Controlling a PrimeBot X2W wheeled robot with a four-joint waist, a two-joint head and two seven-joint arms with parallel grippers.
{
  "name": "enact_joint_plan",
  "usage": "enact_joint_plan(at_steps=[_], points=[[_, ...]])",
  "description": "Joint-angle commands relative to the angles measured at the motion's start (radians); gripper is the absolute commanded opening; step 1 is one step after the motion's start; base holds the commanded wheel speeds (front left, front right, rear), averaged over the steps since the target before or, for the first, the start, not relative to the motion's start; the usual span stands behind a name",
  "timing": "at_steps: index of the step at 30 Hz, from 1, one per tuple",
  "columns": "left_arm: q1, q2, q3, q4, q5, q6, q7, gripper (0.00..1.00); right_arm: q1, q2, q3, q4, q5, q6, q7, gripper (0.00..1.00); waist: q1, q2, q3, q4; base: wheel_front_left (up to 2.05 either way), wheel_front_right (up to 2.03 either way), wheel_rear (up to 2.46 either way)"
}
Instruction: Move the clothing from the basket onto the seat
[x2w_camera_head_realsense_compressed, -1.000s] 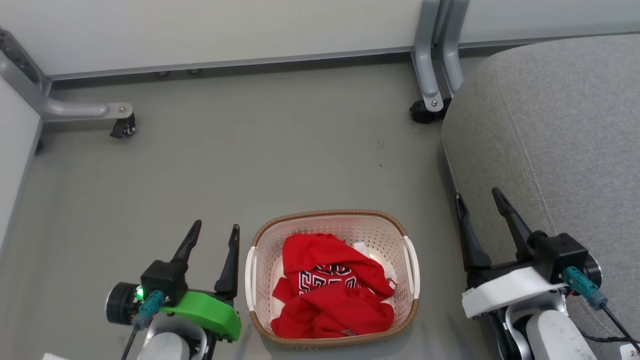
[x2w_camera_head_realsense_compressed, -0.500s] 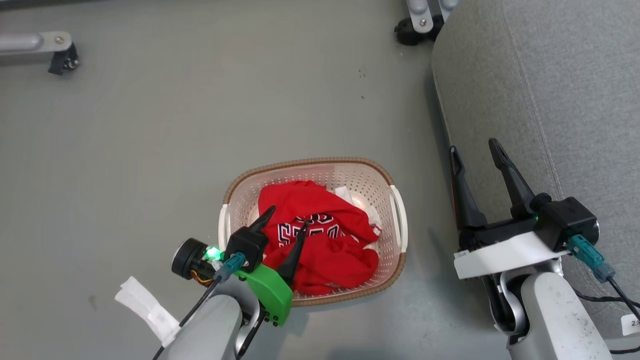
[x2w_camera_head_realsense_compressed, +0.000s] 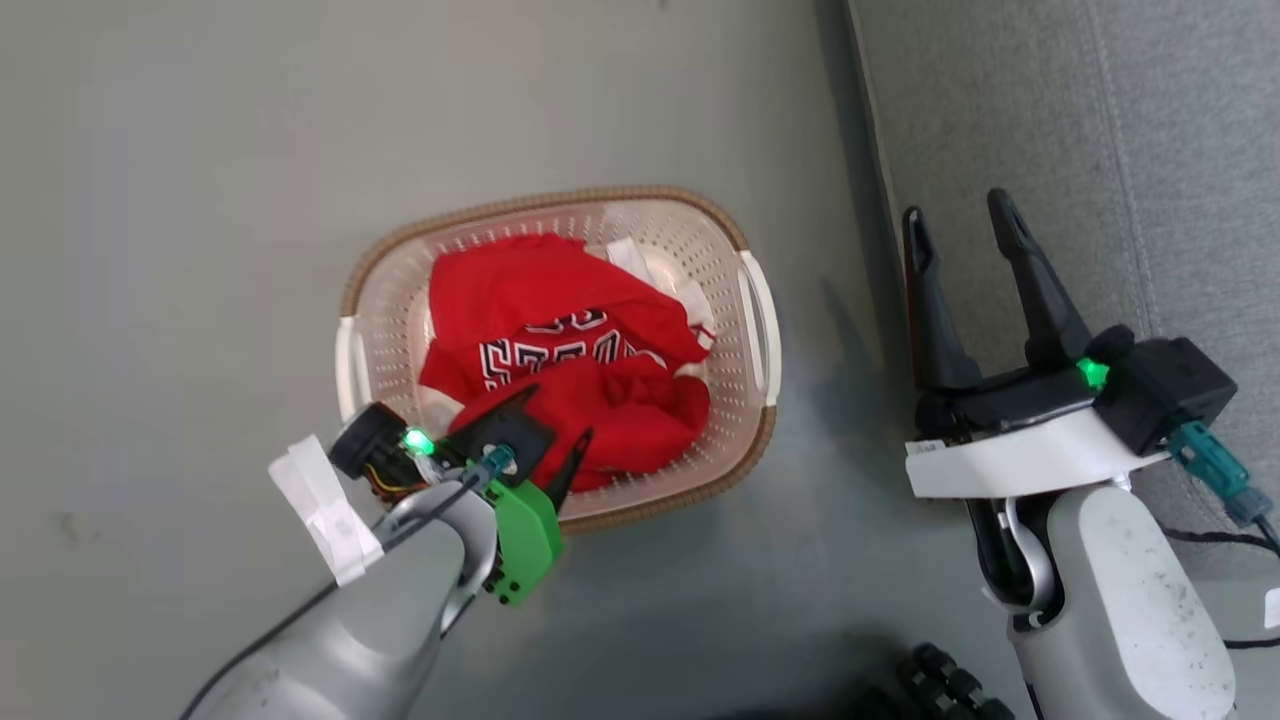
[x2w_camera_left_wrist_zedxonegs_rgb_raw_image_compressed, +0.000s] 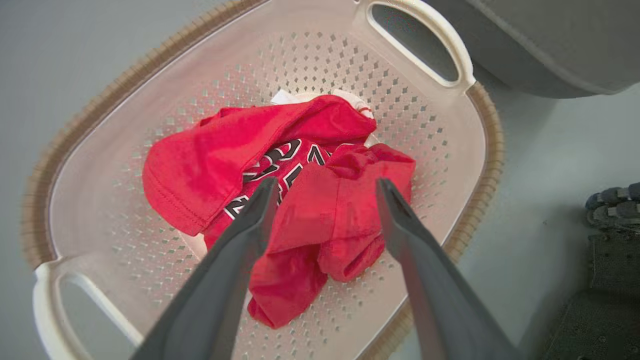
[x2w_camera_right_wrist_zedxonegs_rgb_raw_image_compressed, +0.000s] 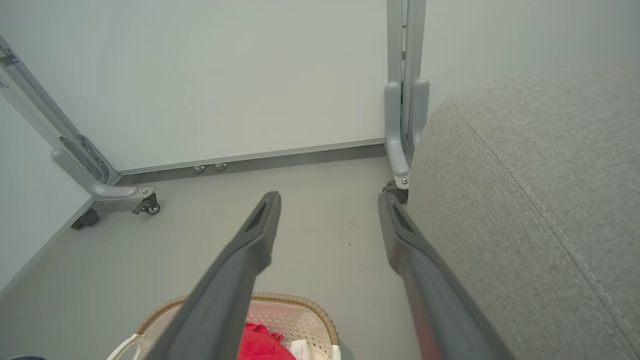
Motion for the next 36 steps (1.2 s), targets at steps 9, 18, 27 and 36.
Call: enact_joint_plan(at_steps=[9,18,27,36], points=[[-0.139,0.074,-0.172,0.138,-0.034,0.0,0.038,1.0,-0.056,-0.001,0.023,-0.048,0.05,0.0,-0.004,1.0,-0.0002,0.0,0.227,-0.083,0.0,0.0,0.0],[-0.24,0.123,-0.238,0.217,-0.039,0.001,0.027,1.0,-0.076,-0.001,0.041,-0.066,0.101,0.0,-0.004,1.0,-0.0002,0.0,0.297,-0.104,0.0,0.0,0.0],[-0.291,0.133,-0.266,0.262,-0.012,0.019,0.014,1.0,-0.092,-0.001,0.061,-0.066,0.136,0.0,-0.004,1.0,-0.0002,0.0,0.341,-0.129,0.0,0.0,0.0],[-0.301,0.119,-0.288,0.278,-0.016,0.013,0.015,1.0,-0.101,-0.001,0.073,-0.063,0.169,0.0,-0.004,1.0,-0.0002,0.0,0.368,-0.147,0.0,0.0,0.0]])
